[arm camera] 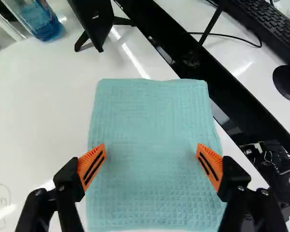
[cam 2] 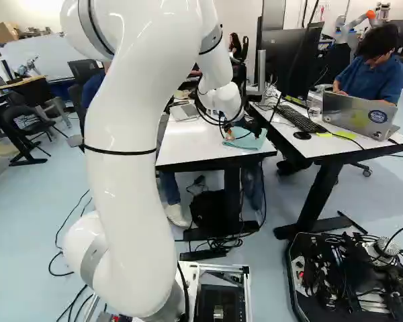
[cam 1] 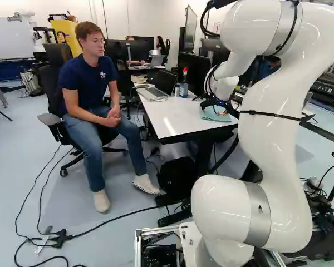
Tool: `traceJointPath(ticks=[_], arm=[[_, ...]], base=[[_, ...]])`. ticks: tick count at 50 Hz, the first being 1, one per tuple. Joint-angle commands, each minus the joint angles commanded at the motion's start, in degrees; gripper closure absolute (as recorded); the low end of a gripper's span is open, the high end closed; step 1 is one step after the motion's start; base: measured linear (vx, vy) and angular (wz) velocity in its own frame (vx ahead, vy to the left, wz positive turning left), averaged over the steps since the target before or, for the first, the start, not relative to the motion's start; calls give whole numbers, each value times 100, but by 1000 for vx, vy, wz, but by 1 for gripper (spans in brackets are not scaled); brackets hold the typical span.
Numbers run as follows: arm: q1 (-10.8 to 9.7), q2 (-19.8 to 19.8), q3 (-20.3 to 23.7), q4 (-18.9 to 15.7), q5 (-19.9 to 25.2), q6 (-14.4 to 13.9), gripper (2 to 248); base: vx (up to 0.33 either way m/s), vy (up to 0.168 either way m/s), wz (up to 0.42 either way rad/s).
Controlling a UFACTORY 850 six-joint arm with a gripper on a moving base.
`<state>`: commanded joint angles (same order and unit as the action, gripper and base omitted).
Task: Clean the table with the green towel
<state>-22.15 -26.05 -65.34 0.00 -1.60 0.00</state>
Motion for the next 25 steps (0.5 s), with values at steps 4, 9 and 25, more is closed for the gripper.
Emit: traceJointPath(ticks=[4,9,25], arm=[[0,0,0,0,0,0,3],[0,0,0,0,0,0,3],[0,0,0,0,0,0,3]], base=[[0,0,0],[0,0,0],[0,0,0]])
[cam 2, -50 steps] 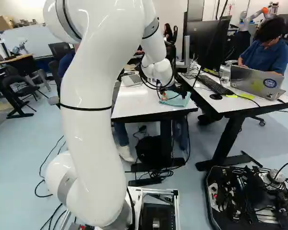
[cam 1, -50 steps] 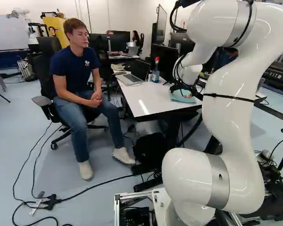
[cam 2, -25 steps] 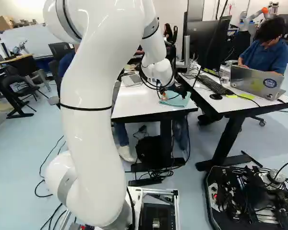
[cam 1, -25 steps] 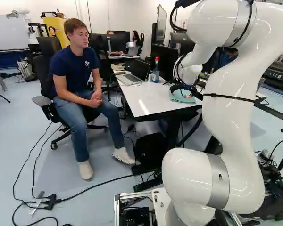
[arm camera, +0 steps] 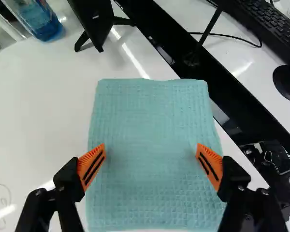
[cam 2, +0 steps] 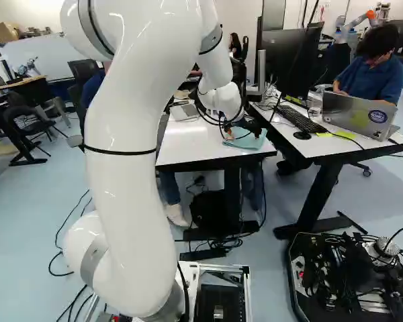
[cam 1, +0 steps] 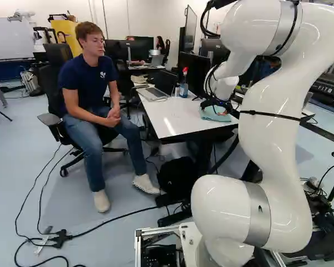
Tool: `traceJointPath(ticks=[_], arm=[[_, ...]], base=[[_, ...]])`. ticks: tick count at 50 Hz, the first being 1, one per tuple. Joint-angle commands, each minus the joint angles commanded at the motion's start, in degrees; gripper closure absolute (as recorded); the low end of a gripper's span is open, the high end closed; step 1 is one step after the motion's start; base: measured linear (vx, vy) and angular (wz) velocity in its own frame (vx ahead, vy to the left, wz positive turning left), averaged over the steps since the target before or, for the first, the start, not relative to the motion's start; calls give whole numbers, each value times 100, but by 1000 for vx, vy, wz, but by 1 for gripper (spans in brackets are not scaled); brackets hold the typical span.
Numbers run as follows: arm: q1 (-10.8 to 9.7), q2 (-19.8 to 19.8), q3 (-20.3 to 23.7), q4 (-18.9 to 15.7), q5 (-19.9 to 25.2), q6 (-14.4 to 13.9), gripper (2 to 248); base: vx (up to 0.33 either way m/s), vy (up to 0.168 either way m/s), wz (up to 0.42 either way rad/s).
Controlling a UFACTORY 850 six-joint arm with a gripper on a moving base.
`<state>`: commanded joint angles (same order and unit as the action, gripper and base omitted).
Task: Clean the table with the green towel
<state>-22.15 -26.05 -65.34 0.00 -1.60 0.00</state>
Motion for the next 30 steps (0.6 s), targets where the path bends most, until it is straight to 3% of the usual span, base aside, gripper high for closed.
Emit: traceJointPath(ticks=[8,9,18,19,30], arm=[[0,0,0,0,0,0,9],[0,0,0,0,0,0,23],[0,0,0,0,0,0,35],[0,0,0,0,0,0,47],[0,0,0,0,0,0,53]], base=[[0,0,0],[0,0,0],[0,0,0],[0,0,0],[0,0,0]])
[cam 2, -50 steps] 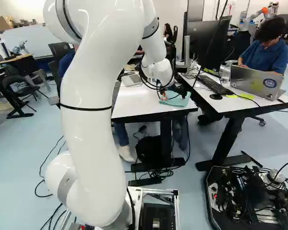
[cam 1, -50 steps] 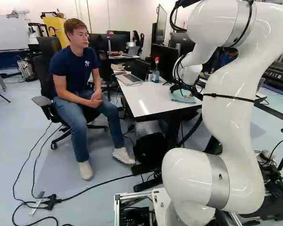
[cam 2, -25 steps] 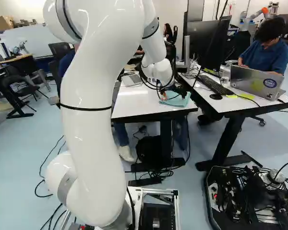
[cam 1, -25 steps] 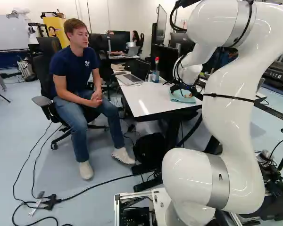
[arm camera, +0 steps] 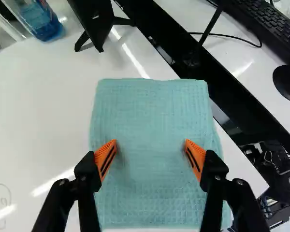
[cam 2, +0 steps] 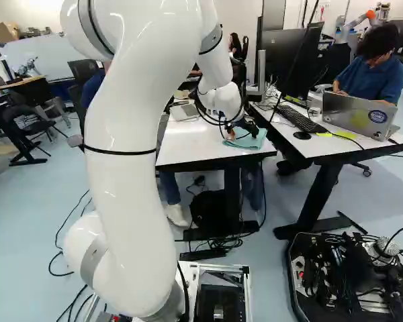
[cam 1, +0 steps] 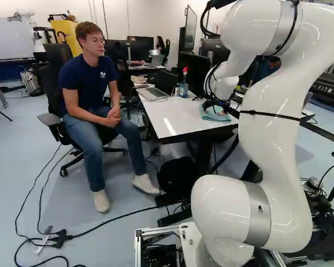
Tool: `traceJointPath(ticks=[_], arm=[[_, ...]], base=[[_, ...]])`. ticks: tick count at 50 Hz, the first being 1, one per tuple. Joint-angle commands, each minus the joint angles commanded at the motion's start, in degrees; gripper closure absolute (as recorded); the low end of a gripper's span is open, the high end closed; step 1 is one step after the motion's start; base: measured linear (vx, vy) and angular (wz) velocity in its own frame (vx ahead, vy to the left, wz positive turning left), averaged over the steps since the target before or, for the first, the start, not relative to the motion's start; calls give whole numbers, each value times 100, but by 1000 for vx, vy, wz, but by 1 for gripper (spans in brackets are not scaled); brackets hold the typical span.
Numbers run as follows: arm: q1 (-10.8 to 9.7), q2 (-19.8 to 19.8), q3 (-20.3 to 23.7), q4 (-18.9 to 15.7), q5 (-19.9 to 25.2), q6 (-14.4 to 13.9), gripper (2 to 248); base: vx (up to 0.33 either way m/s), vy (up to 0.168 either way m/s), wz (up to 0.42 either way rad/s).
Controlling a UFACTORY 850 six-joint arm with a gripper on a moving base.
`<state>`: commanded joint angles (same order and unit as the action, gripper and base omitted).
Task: Clean the table with the green towel
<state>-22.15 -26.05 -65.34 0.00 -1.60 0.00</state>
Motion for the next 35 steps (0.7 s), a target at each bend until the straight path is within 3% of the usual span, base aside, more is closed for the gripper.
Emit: traceJointPath(ticks=[35], arm=[[0,166,43,0,0,0,53]], base=[[0,0,0]])
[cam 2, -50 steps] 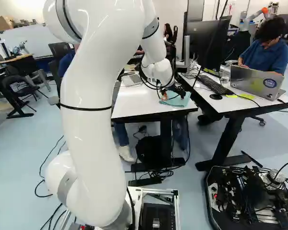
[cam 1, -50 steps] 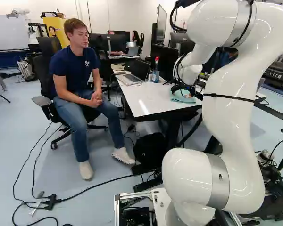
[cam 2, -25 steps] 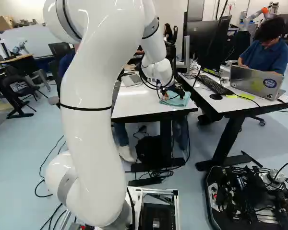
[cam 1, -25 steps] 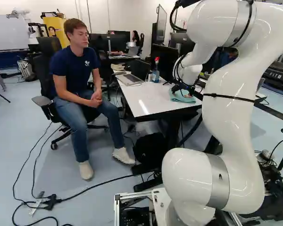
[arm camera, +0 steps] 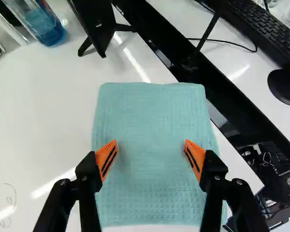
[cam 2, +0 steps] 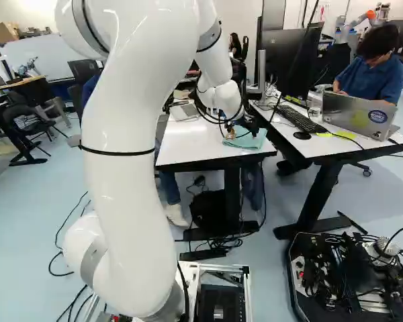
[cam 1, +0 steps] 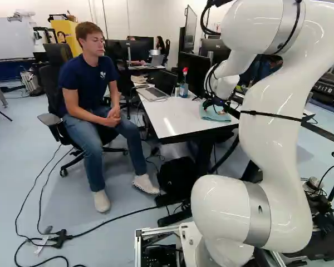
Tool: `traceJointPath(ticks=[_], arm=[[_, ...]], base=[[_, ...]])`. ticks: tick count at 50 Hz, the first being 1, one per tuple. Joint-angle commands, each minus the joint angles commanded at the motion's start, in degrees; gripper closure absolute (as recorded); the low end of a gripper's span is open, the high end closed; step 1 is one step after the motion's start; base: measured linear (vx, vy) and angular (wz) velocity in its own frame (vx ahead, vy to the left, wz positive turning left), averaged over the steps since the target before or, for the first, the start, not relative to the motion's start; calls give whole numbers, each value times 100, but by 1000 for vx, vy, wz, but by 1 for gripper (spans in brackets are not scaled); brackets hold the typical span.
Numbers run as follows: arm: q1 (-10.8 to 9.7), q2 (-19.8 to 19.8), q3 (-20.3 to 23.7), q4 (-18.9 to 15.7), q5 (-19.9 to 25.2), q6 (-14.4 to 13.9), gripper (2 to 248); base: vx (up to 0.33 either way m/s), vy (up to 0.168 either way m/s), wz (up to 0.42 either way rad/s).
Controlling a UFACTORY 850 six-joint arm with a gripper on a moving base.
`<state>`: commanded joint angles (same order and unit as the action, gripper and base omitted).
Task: Clean the table with the green towel
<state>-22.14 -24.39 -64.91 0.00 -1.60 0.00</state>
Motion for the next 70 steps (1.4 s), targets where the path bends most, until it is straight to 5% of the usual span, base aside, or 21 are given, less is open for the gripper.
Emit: traceJointPath(ticks=[59,70], arm=[[0,-46,-11,0,0,0,53],[0,-46,-11,0,0,0,90]], base=[[0,0,0],[0,0,0]])
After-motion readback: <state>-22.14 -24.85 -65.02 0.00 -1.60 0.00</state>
